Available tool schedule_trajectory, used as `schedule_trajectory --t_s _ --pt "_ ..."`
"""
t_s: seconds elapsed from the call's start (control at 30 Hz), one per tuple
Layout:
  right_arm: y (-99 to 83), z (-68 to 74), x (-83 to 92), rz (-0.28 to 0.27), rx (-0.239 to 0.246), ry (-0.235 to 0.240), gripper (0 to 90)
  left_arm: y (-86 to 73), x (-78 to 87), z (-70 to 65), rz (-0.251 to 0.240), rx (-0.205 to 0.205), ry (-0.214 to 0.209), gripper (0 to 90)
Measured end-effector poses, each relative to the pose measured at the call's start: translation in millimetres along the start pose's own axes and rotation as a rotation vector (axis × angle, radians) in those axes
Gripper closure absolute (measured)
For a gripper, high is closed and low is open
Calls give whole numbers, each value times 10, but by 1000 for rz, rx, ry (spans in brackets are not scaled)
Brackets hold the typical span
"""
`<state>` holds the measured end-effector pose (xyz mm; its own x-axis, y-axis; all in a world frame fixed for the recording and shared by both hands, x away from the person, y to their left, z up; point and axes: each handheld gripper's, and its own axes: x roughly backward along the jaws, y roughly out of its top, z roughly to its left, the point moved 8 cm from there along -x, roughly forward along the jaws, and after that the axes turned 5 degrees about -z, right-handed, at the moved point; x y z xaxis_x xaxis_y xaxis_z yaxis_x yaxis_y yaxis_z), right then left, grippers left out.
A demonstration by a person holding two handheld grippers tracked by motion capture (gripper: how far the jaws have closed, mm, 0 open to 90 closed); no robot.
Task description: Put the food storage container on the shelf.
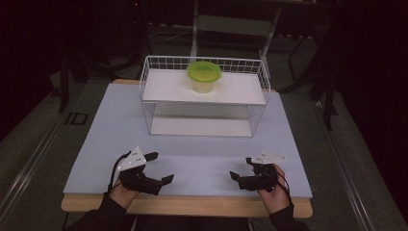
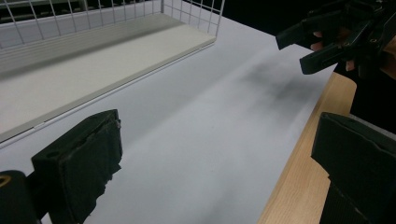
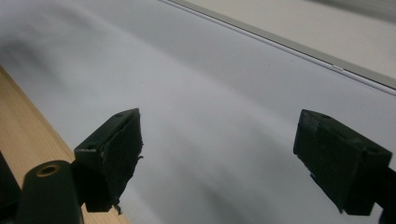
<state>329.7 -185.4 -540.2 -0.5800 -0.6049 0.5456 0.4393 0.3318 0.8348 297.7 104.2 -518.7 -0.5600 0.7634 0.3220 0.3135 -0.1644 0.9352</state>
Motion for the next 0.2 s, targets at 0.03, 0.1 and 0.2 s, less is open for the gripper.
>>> schedule_trajectory --t_s 0.03,0.1,0.2 --pt "-2 0 -1 2 2 -1 154 -2 1 0 1 3 -1 28" --pt "-4 2 -8 6 8 -1 154 -2 4 1 0 7 -3 28" --pt "-4 9 -8 7 10 6 154 -4 7 6 -2 11 -2 28"
